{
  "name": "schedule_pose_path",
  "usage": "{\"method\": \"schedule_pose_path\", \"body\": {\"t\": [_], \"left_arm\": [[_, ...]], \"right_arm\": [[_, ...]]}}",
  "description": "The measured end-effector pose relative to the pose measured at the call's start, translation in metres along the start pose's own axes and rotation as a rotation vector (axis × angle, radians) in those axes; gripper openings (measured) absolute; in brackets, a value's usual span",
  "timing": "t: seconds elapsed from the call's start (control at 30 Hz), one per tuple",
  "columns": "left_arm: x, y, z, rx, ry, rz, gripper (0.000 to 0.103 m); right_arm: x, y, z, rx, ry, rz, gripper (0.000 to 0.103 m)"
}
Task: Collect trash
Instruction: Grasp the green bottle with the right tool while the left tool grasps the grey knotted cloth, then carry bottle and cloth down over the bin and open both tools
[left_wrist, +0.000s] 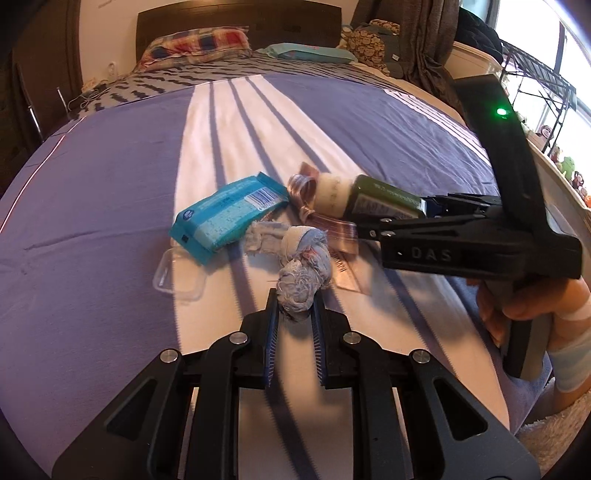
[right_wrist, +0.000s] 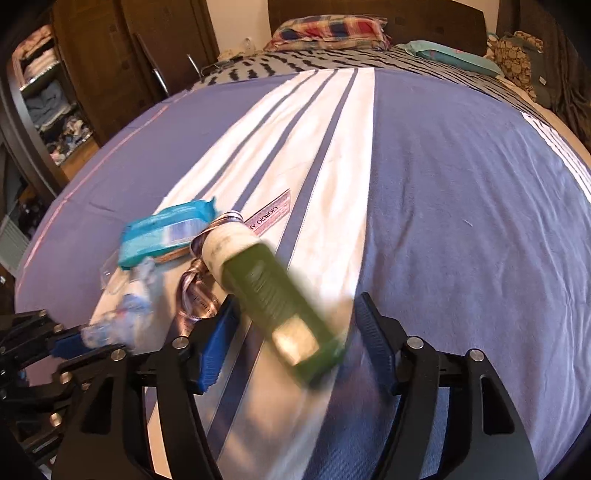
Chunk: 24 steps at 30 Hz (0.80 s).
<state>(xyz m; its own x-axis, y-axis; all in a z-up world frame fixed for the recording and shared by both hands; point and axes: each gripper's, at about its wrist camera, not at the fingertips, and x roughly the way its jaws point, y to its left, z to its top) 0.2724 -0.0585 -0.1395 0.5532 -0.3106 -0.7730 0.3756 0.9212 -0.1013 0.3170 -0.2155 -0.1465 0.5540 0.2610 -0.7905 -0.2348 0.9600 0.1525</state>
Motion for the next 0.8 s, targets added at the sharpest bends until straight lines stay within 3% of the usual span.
{"method": "schedule_pose_path", "body": {"t": [0.1, 0.2, 0.3, 0.57, 0.8], "left_arm": [[-0.001, 0.003, 0.0, 0.0, 0.002, 0.003, 0.016], [-0.004, 0.003, -0.001, 0.005, -0.003, 0.001, 0.016], [-0.011, 0.002, -0.002, 0.001, -0.012, -0.008, 0.016], [-0.039, -0.006, -0.024, -0.016, -0.023, -0.035, 0.016], [-0.088, -0.026, -0.06, -0.002, -0.07, -0.039, 0.016]], "right_arm": [[0.001, 0.003, 0.003, 0.001, -0.012, -0.015, 0.068], [-0.005, 0.005, 0.0, -0.013, -0.024, -0.017, 0.045], [-0.012, 0.011, -0.009, -0.046, -0.013, -0.049, 0.033], [-0.05, 0.014, -0.054, -0.026, 0.004, -0.05, 0.031], [-0.111, 0.038, -0.102, -0.008, -0.07, -0.054, 0.03]]}}
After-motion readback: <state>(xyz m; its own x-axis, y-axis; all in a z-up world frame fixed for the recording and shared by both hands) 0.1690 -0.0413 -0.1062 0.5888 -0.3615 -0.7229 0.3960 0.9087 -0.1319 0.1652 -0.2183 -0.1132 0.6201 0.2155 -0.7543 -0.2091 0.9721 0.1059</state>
